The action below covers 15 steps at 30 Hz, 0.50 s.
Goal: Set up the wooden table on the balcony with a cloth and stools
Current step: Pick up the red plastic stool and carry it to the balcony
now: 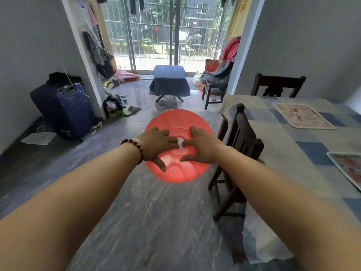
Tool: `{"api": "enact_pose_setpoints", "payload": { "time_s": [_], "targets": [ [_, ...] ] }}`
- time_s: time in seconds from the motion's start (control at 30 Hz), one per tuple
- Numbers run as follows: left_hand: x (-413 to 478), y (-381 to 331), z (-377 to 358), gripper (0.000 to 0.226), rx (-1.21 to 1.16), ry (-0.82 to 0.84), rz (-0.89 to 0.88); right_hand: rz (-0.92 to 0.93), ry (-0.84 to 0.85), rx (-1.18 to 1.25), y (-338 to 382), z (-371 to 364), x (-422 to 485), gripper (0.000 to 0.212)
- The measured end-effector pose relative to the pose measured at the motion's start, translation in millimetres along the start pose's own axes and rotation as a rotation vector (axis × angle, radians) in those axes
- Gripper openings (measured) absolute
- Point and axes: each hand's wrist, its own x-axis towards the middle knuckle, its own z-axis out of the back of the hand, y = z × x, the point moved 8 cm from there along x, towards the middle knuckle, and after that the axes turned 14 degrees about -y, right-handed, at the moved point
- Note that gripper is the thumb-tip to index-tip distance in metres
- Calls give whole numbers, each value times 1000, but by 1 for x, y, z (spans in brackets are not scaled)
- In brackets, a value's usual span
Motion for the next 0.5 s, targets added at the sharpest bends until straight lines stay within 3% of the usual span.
{"api": "enact_pose_setpoints", "payload": {
  "time_s": [0.23, 0.5],
  "targets": [
    [72, 94, -46, 90, -30, -6, 6, -3, 24, 6, -57, -29, 110, 60],
    [146, 253, -97, 87, -51, 3, 47, -1, 35, -8, -108, -45, 285, 59]
  ]
}}
